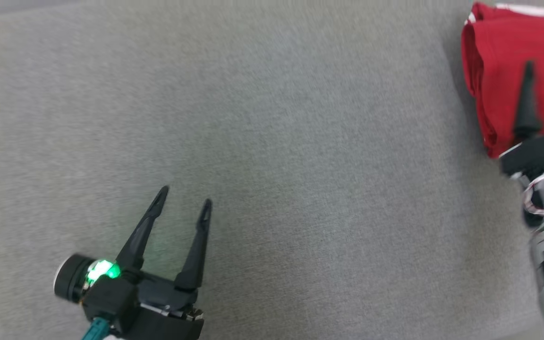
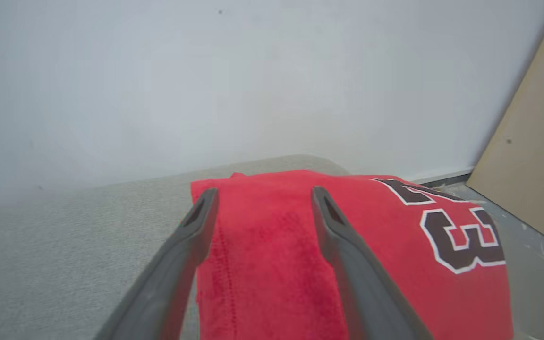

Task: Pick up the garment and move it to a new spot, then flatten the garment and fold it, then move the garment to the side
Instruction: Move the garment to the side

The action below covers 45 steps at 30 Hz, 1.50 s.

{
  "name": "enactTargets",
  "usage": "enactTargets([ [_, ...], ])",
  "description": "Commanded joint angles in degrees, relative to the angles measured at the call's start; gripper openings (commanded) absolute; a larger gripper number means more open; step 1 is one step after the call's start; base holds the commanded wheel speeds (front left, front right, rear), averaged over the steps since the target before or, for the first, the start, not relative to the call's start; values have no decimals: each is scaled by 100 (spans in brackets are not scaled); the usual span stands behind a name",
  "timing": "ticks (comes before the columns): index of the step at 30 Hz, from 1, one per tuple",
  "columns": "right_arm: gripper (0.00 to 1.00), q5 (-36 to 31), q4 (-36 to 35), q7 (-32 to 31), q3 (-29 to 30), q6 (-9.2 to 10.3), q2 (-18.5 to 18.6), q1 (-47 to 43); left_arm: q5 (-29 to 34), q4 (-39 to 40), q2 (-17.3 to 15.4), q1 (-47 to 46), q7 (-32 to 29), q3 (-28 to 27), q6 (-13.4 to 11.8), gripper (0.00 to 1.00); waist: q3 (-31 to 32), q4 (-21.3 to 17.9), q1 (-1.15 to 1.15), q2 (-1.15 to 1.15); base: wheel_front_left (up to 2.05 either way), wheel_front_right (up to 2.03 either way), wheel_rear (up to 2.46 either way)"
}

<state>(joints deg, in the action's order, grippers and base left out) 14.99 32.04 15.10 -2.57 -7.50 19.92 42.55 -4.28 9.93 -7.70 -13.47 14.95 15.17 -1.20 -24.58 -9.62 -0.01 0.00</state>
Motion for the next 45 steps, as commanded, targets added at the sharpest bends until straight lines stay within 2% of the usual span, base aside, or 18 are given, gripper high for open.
enactTargets([
  [1, 100, -9, -60, 7, -94, 3, -34, -132, -40, -44, 20, 121, 20, -46, -47, 100, 334, 281, 1, 0, 0, 0, 0],
  [9, 100, 189, -398, 7, -1120, 4, -259, -637, -471, -423, 253, 478, 19, -537, -289, 100, 978, 693, 1, 0, 0, 0, 0],
  [17, 100, 228, -850, 7, -1600, 3, -718, -1294, -451, -799, 339, 794, 20, -870, -439, 100, 1701, 980, 1, 0, 0, 0, 0],
  [22, 100, 143, -1356, 6, -1790, 3, -846, -1877, -375, -846, 375, 1096, 20, -960, -469, 100, 2205, 1056, 1, 0, 0, 0, 0],
  [28, 100, -71, -1817, 6, -1742, 3, -873, -2525, -358, -631, 405, 1435, 20, -1143, -450, 100, 2522, 1078, 1, 0, 0, 0, 0],
  [38, 100, -270, -2482, 6, -1452, 3, -799, -3484, -414, -252, 453, 1920, 20, -1346, -140, 100, 2821, 1131, 1, 0, 0, 0, 0],
  [45, 100, -442, -2868, 6, -1164, 3, -918, -4368, -322, -299, 470, 2267, 20, -1351, 76, 100, 3019, 1166, 1, 0, 0, 0, 0],
])
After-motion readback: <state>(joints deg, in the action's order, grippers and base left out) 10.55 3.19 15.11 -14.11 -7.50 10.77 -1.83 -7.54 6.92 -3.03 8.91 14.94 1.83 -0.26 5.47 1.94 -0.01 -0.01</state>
